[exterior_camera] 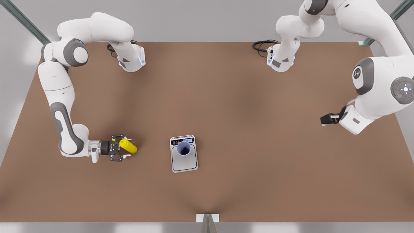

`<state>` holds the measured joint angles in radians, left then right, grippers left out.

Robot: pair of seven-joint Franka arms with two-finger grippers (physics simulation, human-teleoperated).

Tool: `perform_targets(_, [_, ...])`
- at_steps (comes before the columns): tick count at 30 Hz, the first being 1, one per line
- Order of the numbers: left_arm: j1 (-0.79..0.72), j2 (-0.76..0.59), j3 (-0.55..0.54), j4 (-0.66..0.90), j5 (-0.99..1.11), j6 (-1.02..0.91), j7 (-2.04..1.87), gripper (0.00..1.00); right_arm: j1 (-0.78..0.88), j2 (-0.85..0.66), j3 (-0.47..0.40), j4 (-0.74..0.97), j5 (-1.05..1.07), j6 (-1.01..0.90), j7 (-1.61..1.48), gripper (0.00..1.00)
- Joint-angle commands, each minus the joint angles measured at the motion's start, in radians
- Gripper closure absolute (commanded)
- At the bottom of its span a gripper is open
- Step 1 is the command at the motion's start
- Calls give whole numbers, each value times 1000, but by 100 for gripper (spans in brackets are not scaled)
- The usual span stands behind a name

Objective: Move cup to the weight, pick up sauce bottle, pour sauce

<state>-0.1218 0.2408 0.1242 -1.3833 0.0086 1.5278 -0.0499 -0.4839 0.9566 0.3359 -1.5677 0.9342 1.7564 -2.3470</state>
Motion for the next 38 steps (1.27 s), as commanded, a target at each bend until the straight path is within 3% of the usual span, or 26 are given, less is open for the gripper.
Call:
perform_targets(1, [-1, 0, 0, 0, -1, 0, -1, 0, -1, -1, 0, 0, -2, 0, 0, 0])
perform_targets(13, [-2, 0, -2, -2, -3, -2, -5, 0, -110, -10, -20, -12, -121, -72, -8, 0])
perform_targets(16, [-4, -6, -2, -2, -3, -2, -4, 0, -173, -41, -21, -5, -227, -110, 14, 0])
perform_targets(18, [-4, -6, -2, -2, -3, -3, -4, 0, -197, -78, -41, 98, -350, -172, 120, 0])
perform_targets(21, [-10, -6, -3, -5, -3, -9, -34, 0, -128, -130, -29, 379, -601, -238, 555, 0])
perform_targets(23, [-13, -8, -3, -5, -3, -8, -42, 0, 27, -236, -35, 422, -742, -227, 1023, 0])
perform_targets(26, [-16, -11, -3, -5, -3, -11, -42, 0, 246, -266, -40, 563, -980, -229, 1848, 0])
perform_targets(28, [-19, -14, -5, -5, -1, -18, -31, 0, 252, -354, -34, 560, -1052, -270, 2230, 0])
perform_targets(30, [-19, -14, -5, -5, -12, -18, -27, 0, 396, -481, -219, 471, -1031, -259, 2341, 0])
perform_targets(32, [-19, -8, -5, -7, -21, -11, -28, 0, 450, -596, -282, 319, -996, -152, 2372, 0])
perform_targets(35, [-22, -8, -8, -5, -21, -11, -38, 0, 512, -694, -339, 190, -960, -94, 2387, 0])
perform_targets(38, [-22, -6, -8, -11, -21, -14, -28, 0, 512, -696, -339, 190, -960, -95, 2387, 0])
